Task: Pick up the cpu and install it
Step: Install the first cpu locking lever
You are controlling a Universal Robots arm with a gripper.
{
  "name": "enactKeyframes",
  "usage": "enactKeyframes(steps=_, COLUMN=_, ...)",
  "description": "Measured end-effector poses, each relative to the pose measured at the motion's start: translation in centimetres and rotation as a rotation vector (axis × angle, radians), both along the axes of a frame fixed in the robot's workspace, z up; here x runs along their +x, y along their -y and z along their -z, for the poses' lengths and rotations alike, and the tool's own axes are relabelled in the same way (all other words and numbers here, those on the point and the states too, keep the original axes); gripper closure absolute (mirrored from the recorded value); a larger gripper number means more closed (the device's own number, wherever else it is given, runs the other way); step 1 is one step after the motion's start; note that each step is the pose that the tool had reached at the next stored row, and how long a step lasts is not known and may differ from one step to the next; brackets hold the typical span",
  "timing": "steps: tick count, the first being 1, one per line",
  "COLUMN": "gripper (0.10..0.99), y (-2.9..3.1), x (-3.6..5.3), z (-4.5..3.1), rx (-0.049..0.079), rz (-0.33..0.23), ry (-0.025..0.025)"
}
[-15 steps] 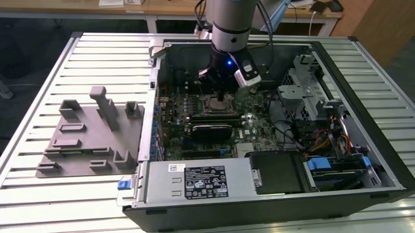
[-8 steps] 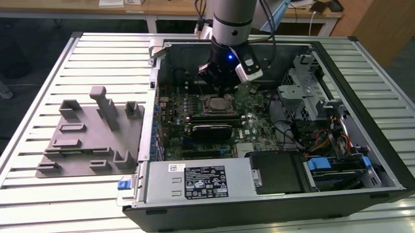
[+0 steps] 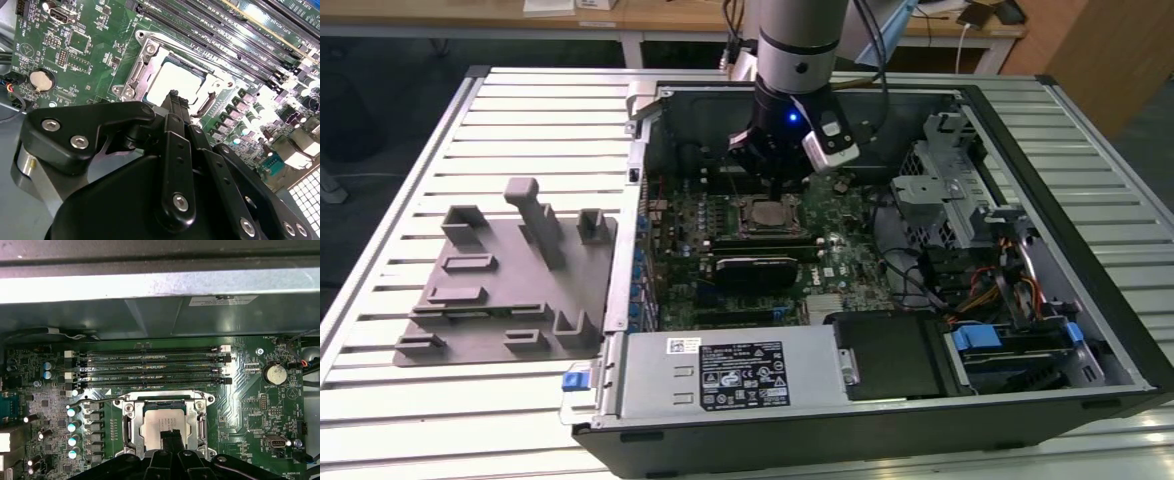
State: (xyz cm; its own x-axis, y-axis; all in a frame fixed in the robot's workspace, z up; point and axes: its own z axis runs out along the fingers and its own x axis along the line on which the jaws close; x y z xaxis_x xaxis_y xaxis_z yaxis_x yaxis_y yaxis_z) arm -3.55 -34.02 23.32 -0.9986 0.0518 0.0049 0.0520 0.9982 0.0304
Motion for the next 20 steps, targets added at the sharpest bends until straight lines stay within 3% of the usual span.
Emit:
enactKeyframes(steps=12, gripper=0.98, y=0.0, x=-0.09, z=0.0, rx=0.0, rz=0.001, ry=0.0)
enactKeyframes(steps=20, gripper=0.98, y=0.0, x=-1.87, z=0.0, rx=0.0, rz=0.001, ry=0.0012)
